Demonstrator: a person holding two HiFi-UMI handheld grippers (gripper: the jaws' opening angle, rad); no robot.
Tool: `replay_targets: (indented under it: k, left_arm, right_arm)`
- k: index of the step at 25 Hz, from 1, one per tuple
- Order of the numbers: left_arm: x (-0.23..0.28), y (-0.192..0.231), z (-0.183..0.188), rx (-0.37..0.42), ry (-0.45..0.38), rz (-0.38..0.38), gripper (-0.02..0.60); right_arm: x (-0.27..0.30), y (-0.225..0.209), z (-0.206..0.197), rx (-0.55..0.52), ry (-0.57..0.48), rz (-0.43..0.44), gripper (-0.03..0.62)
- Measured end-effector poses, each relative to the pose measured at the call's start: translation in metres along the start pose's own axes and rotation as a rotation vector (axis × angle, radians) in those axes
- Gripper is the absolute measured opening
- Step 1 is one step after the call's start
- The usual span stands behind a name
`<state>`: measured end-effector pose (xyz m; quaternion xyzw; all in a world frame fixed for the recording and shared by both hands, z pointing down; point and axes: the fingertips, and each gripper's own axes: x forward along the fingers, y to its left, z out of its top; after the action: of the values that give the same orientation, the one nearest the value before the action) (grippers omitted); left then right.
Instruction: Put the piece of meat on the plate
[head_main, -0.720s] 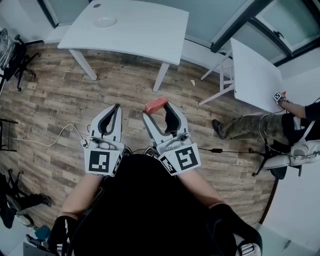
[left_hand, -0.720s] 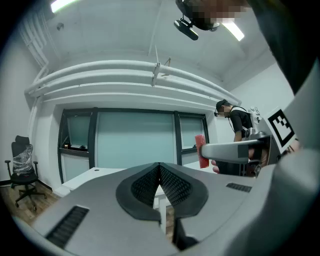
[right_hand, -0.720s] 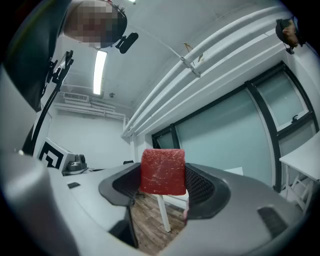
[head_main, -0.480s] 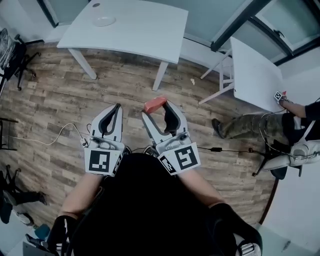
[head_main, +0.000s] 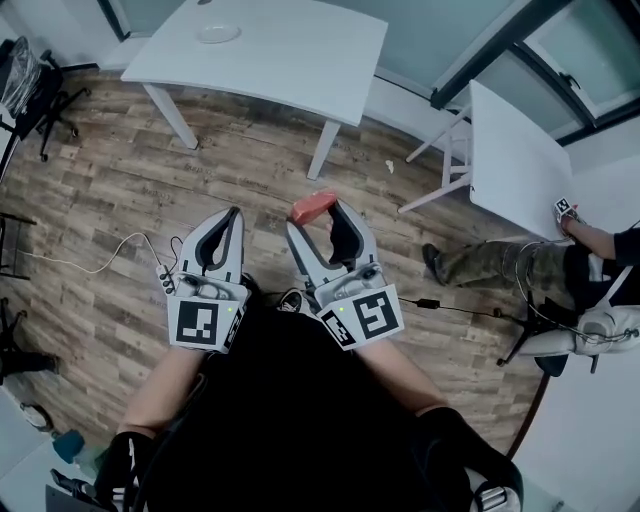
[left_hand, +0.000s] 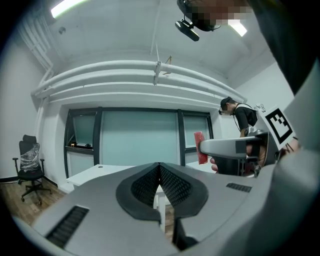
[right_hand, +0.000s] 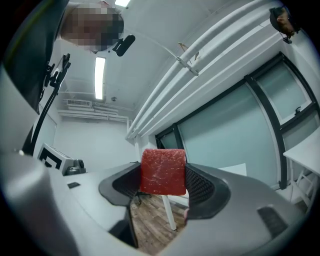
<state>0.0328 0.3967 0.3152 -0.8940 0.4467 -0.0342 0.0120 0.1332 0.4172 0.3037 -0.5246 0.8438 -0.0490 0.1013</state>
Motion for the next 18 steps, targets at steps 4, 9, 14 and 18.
replay_targets:
  k: [4,9,14,18]
  left_arm:
    - [-0.002,0.01,-0.004,-0.005,0.011,0.016,-0.008]
    - [0.009,0.03,-0.018,-0.037,0.038,0.014,-0.008]
    - [0.037,0.052,-0.02,-0.046,0.033,-0.011,-0.008]
    - [0.065,0.084,-0.023,-0.06,0.04,-0.029,-0.008]
  right_arm:
    - [0.007,0.004,-0.004,-0.001,0.016,0.01,0.275]
    - [0.03,0.002,-0.014,0.006,0.043,0.005,0.275]
    - [0.06,-0.009,-0.017,-0.008,0.066,-0.017,0.275]
    - [0.099,-0.018,-0.021,-0.006,0.077,-0.036,0.275]
